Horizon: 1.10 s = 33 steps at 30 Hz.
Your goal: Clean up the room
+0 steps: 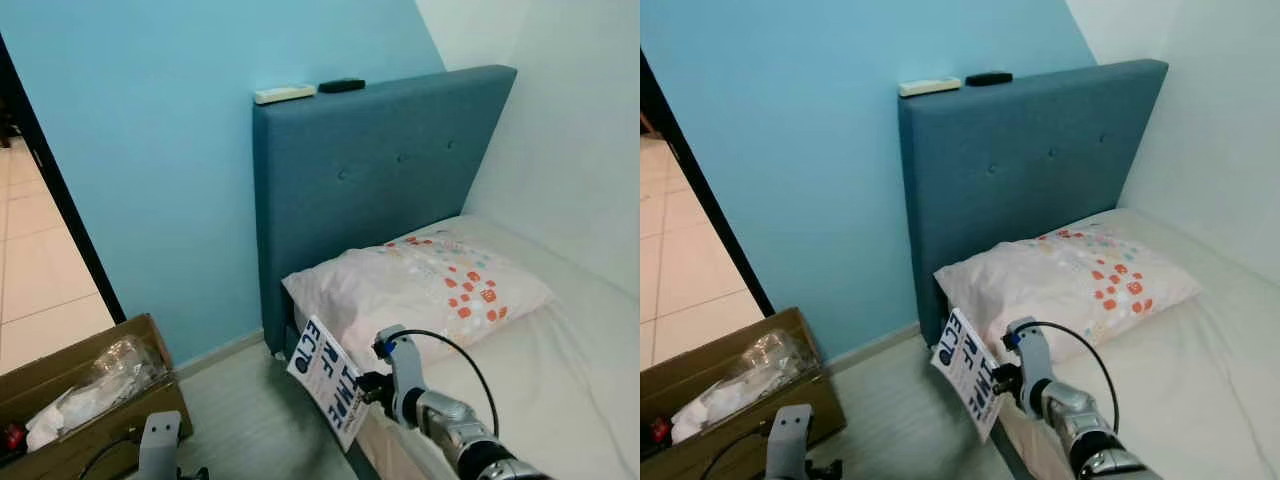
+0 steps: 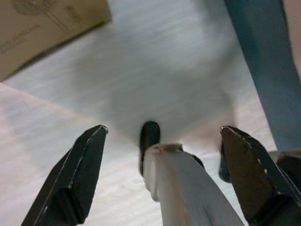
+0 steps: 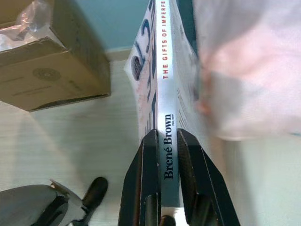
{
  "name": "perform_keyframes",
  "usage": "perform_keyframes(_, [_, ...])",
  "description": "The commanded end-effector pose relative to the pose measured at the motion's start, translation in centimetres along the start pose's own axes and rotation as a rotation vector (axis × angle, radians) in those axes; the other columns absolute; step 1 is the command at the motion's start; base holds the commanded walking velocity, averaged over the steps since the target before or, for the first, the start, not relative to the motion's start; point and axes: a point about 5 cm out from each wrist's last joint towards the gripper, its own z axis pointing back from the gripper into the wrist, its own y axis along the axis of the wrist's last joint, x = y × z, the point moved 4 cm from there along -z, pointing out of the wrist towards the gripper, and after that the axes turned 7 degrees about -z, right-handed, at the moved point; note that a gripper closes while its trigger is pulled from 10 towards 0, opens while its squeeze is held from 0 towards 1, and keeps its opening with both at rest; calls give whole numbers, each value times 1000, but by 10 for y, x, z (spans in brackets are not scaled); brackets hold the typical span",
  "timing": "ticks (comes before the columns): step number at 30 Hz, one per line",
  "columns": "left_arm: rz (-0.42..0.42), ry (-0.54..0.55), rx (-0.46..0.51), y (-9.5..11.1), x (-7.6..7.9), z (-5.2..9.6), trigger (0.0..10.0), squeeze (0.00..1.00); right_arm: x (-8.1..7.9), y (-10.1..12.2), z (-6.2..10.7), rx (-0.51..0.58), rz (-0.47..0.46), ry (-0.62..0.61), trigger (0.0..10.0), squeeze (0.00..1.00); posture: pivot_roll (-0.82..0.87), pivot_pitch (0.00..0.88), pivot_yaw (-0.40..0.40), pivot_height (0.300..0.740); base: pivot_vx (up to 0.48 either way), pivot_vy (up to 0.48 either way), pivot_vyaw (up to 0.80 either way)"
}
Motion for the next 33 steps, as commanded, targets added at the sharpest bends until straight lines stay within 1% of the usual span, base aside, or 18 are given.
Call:
perform_keyframes(1, [-6, 7, 2, 2, -1, 0, 10000, 0, 2, 3, 3, -31, 18, 34, 10000, 0, -102, 0, -51, 718, 0, 0, 0])
perform_keyframes(3, [2, 10, 4, 2, -1, 0, 10000, 0, 8, 4, 7, -54, -1, 41, 10000, 0, -102, 0, -51, 718, 0, 0, 0])
perform_keyframes(6, [1, 11, 3, 1, -1, 0, 10000, 0, 13, 8, 9, -47, -19, 37, 10000, 0, -102, 0, -51, 718, 0, 0, 0])
perform_keyframes(9, [-2, 13, 1, 1, -3, 0, 10000, 0, 27, 20, 18, -15, -104, 36, 10000, 0, -104, 0, -48, 718, 0, 0, 0])
perform_keyframes(10, [-3, 13, 1, 1, -3, 0, 10000, 0, 28, 19, 20, -29, -113, 59, 10000, 0, -104, 0, -48, 718, 0, 0, 0])
perform_keyframes(12, [-4, 14, 1, 0, -3, 0, 10000, 0, 29, 17, 22, -49, -108, 59, 10000, 0, -104, 0, -48, 718, 0, 0, 0])
perform_keyframes(14, [-4, 13, 1, 0, -3, 0, 10000, 0, 39, 8, 26, -89, -127, -1, 10000, 0, -104, 0, -47, 718, 0, 0, 0])
perform_keyframes(16, [-4, 13, 1, 0, -3, 0, 10000, 0, 39, 8, 26, -89, -127, -1, 10000, 0, -104, 0, -47, 718, 0, 0, 0])
perform_keyframes(17, [-7, 12, 1, -1, -4, 1, 10000, 0, 45, -1, 28, -93, -179, -56, 10000, 0, -97, 0, -45, 718, 0, 0, 0])
perform_keyframes(19, [-10, 12, 0, -2, -4, 1, 10000, 0, 47, -5, 30, -84, -218, -76, 10000, 0, -97, 0, -45, 718, 0, 0, 0])
perform_keyframes(21, [-10, 12, 0, -2, -4, 1, 10000, 0, 47, -5, 30, -84, -218, -76, 10000, 0, -97, 0, -45, 718, 0, 0, 0])
perform_keyframes(23, [-16, 18, -4, -5, -8, 2, 10000, 0, 52, -6, 31, -69, -238, -122, 10000, 0, -86, 0, -43, 708, 0, 0, 0])
perform_keyframes(24, [-16, 18, -4, -5, -8, 2, 10000, 0, 52, -6, 31, -69, -238, -122, 10000, 0, -86, 0, -43, 708, 0, 0, 0])
perform_keyframes(27, [-16, 27, -5, -7, -13, 3, 10000, 0, 58, 3, 33, -24, -262, -148, 10000, 0, -82, 0, -38, 698, 0, 0, 0])
perform_keyframes(28, [-13, 35, -2, -6, -16, 4, 10000, 0, 61, 10, 34, 4, -274, -161, 10000, 0, -82, 0, -38, 698, 0, 0, 0])
perform_keyframes(30, [-13, 35, -2, -6, -16, 4, 10000, 0, 61, 10, 34, 4, -274, -161, 10000, 0, -82, 0, -38, 698, 0, 0, 0])
perform_keyframes(32, [9, 59, 31, 3, -24, 3, 10000, 0, 71, 21, 39, 44, -289, -192, 10000, 0, -80, 0, -37, 698, 0, 0, 0])
perform_keyframes(33, [24, 72, 68, 15, -29, 3, 10000, 0, 75, 24, 42, 48, -289, -204, 10000, 0, -76, 0, -37, 693, 0, 0, 0])
